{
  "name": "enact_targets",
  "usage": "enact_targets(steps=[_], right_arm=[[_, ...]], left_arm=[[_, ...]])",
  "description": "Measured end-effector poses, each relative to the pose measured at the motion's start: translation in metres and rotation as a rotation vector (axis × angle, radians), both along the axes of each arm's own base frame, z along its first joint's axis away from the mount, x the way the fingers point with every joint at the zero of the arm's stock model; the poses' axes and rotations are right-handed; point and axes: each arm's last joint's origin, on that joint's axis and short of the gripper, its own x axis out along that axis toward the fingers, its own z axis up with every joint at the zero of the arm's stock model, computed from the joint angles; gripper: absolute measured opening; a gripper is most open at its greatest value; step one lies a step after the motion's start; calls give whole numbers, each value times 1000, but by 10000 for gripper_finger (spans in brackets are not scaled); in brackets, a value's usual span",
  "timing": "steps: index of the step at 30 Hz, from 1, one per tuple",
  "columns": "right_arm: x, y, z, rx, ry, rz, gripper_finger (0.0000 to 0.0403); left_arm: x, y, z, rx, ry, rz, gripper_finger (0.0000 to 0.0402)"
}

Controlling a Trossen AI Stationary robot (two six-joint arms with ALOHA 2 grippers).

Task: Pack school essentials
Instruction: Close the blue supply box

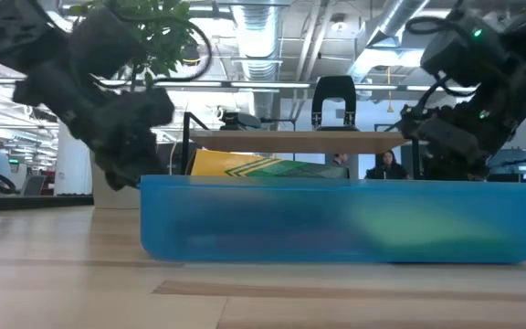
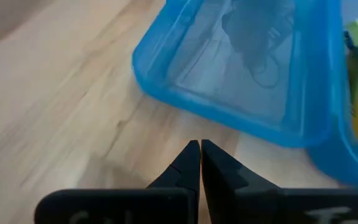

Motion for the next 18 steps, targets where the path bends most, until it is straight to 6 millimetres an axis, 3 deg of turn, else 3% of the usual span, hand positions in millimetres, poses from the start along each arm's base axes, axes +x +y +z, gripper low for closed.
enact_targets(steps=[9,18], right_arm=[[23,-7,-9,27,-32,69,5],[37,-8,1,7,-38,140,6]], left_arm=[[39,4,-16,11,70,25,0],[41,13,-12,78,75,55,0]])
